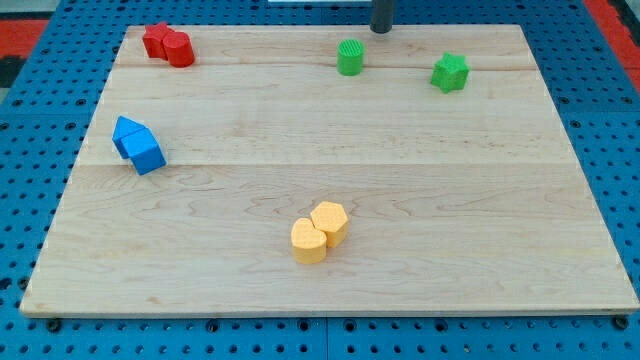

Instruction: Slide the green circle to the center right of the board

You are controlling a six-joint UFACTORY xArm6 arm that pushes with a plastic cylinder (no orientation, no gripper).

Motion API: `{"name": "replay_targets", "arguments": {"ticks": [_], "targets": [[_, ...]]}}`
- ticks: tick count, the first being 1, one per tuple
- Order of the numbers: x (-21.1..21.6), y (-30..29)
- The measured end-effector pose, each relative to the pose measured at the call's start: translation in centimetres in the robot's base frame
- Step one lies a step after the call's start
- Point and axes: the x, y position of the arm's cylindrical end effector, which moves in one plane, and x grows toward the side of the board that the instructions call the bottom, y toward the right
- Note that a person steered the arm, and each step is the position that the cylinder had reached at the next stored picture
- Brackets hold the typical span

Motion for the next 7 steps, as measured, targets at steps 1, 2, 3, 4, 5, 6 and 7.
{"name": "replay_targets", "arguments": {"ticks": [1,2,3,4,5,6,7], "targets": [[-0.2,-0.1],[-0.2,-0.1],[-0.2,-0.3],[-0.1,-1.0],[-0.1,-6.7],[3.5,-8.3],[8.5,-1.7]]}}
